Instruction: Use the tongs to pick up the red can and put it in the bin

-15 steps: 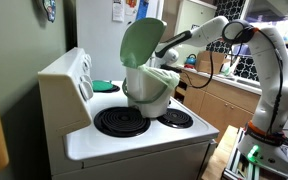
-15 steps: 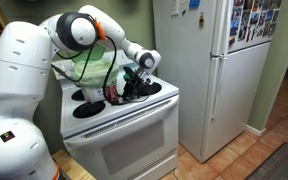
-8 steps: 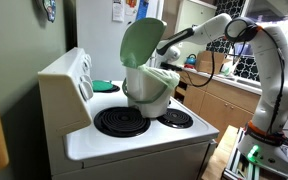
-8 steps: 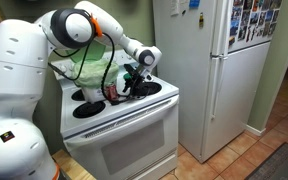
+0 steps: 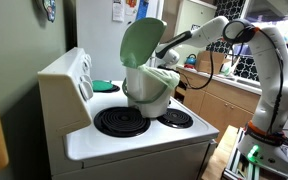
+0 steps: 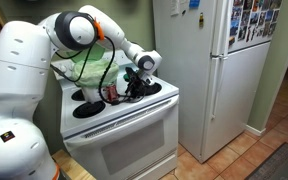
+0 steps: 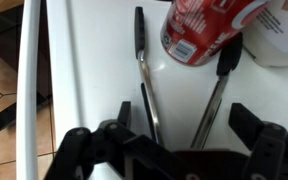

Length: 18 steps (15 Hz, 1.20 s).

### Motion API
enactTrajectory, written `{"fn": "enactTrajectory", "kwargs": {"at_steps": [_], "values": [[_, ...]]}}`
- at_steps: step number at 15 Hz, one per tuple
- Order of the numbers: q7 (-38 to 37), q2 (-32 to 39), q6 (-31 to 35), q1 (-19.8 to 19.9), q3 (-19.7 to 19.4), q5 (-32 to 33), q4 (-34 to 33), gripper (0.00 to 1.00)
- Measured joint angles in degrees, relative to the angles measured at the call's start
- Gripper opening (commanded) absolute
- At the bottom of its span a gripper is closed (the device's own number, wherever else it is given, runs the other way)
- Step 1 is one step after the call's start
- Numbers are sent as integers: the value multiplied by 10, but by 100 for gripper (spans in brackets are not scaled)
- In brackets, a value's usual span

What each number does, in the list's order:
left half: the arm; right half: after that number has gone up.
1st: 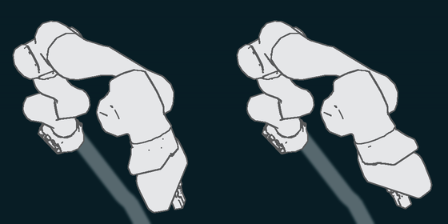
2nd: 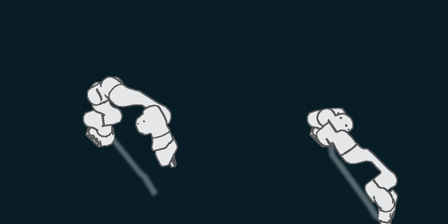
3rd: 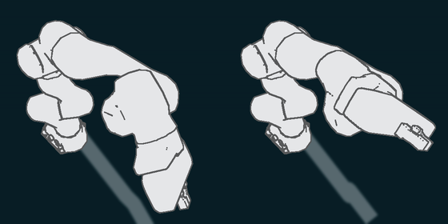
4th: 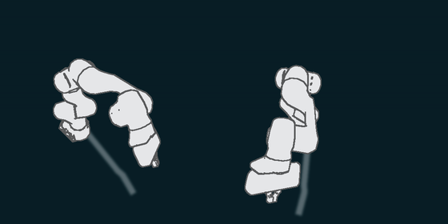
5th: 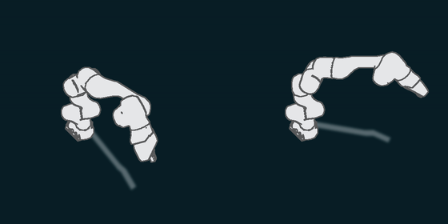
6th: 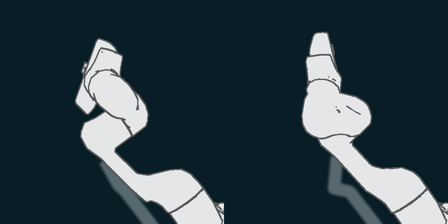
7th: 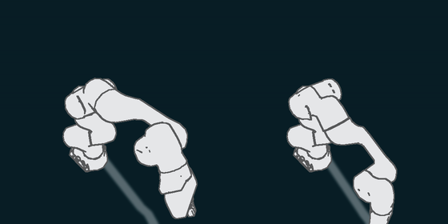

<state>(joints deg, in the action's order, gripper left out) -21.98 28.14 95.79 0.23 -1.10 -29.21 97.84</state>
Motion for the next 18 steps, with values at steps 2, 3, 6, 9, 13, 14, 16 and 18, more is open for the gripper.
{"fn": "enactTrajectory", "kwargs": {"at_steps": [2,3,6,9,13,14,16,18], "values": [[-17,5,3,0,0,-2,0,100],[-26,7,3,-1,0,-3,0,100],[-52,13,3,-4,0,-4,-2,100],[-75,17,3,-6,0,-7,-5,89],[-100,19,-1,-9,2,-11,-8,73],[-105,20,-3,-9,2,-11,-11,59],[-113,22,-7,-8,2,-11,-14,46],[-121,23,-10,-8,2,-11,-18,33]]}}
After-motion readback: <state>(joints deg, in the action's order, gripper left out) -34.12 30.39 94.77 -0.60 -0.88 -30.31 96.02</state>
